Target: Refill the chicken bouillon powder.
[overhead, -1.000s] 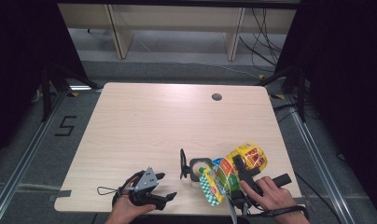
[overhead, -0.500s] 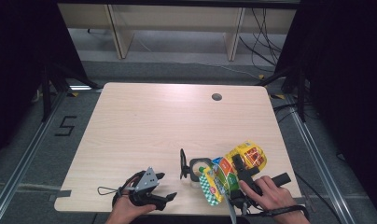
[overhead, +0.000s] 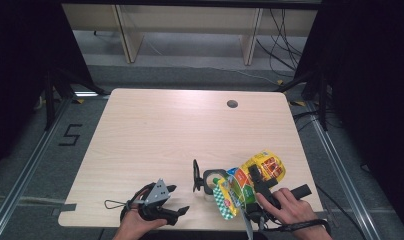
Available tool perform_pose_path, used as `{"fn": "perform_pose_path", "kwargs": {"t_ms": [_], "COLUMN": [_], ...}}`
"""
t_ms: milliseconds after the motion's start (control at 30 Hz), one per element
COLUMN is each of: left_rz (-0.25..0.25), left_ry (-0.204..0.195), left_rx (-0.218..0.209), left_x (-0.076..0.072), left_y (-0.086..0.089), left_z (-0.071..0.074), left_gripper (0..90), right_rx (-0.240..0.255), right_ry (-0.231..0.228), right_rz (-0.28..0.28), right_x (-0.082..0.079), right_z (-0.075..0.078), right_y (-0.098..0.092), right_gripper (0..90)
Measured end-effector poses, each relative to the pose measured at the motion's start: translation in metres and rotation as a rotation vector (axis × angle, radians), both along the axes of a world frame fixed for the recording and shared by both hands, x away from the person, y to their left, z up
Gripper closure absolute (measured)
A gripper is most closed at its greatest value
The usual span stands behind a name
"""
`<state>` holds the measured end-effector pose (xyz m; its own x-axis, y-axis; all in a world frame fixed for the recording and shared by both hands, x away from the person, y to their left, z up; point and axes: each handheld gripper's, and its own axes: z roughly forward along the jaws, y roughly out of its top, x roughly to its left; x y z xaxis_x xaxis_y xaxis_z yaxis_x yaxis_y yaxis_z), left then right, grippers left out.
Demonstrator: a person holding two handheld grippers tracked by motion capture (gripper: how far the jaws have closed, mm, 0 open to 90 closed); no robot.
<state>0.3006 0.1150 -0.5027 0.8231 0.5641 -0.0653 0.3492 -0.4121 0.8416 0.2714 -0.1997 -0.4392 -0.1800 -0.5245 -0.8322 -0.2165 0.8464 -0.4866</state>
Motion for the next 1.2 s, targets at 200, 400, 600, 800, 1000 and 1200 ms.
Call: {"fn": "perform_pose_path", "kwargs": {"t_ms": [200, 400, 600, 800, 1000, 1200], "left_rz": [-0.007, 0.005, 0.003, 0.006, 0.003, 0.0], "left_ry": [-0.005, 0.009, 0.005, 0.011, 0.004, 0.006], "left_rx": [0.004, 0.003, 0.007, -0.004, 0.008, 0.006], "left_x": [0.0004, -0.0011, -0.0006, -0.0006, -0.0006, -0.0003], "left_y": [0.0002, -0.0001, 0.0003, -0.0001, 0.0002, 0.0006], "left_z": [-0.0001, 0.0003, 0.0003, 0.0, 0.0001, 0.0002], "left_gripper": [19.9, 19.9, 19.9, 19.9, 20.1, 20.1], "right_rx": [-0.014, -0.015, -0.043, -0.013, -0.043, -0.007], "right_ry": [-0.003, 0.002, -0.028, -0.013, 0.011, -0.007], "right_rz": [0.005, 0.01, 0.033, 0.012, 0.026, 0.01], "right_x": [0.0001, 0.0008, -0.0005, -0.0016, 0.0003, -0.0025], "right_z": [-0.0024, -0.0036, 0.0024, -0.0022, 0.0007, 0.0009], "right_y": [-0.0001, 0.0009, 0.0011, 0.0008, 0.0008, -0.0011], "right_gripper": [38.3, 38.7, 38.9, 39.3, 39.5, 39.6]}}
